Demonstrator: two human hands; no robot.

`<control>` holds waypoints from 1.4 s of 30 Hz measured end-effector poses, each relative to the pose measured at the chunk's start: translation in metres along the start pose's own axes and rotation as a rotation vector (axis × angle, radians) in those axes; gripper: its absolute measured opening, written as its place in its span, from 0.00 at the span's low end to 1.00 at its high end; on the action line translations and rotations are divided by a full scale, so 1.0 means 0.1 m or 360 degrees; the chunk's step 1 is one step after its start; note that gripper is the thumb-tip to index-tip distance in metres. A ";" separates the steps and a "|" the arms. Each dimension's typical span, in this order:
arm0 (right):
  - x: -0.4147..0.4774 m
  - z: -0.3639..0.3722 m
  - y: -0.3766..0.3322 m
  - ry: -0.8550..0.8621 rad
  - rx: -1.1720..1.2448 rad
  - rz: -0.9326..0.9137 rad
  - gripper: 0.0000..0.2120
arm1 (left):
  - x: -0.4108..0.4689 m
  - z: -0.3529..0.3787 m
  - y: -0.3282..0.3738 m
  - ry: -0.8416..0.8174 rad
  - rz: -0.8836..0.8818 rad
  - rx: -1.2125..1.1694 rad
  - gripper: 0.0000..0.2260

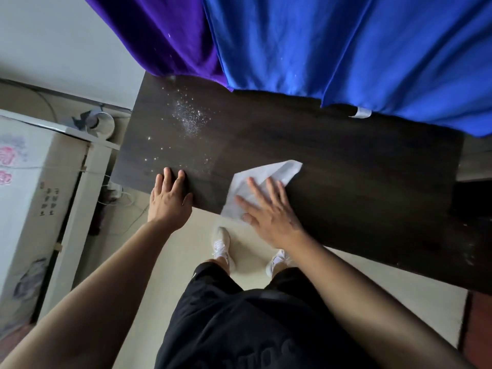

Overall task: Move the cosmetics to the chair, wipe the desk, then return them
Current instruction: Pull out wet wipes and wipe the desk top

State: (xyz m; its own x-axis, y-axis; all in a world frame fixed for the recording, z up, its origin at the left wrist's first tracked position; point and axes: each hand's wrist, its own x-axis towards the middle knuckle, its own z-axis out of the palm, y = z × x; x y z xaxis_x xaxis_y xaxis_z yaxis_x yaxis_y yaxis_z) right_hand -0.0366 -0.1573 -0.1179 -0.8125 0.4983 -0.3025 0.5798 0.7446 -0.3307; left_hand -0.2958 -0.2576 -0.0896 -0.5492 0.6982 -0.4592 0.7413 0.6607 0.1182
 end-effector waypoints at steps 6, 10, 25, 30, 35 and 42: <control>-0.29 -0.13 0.85 -0.0082 -0.0057 0.0756 0.30 | 0.01 -0.10 -0.17 0.0019 0.0192 0.0103 0.28; -0.07 -0.06 0.43 -0.0049 -0.0007 0.0965 0.31 | 0.17 -0.22 -0.51 0.0090 0.0330 0.0115 0.25; 1.73 -0.01 -1.81 0.0032 0.0105 0.0641 0.29 | 0.81 -0.64 -1.79 0.0044 0.0785 0.0151 0.25; 1.49 -0.25 -0.87 -0.0032 0.0177 0.1388 0.31 | 0.81 -0.64 -1.77 -0.0009 0.0743 0.0196 0.28; 1.58 -0.30 -0.73 0.0000 0.0286 0.1608 0.30 | 0.83 -0.63 -1.79 -0.0027 0.0762 0.0233 0.29; 1.50 0.21 -1.83 0.0131 0.0027 0.0532 0.27 | 1.01 -0.63 -1.52 0.0042 0.0788 0.0143 0.33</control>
State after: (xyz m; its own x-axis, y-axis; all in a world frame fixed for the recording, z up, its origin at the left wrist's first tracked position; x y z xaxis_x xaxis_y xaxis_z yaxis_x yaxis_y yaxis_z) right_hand -0.2635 -0.2285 -0.1217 -0.5792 0.7483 -0.3234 0.8151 0.5270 -0.2406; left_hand -0.4880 -0.2707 -0.0986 -0.1317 0.9295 -0.3445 0.9449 0.2227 0.2397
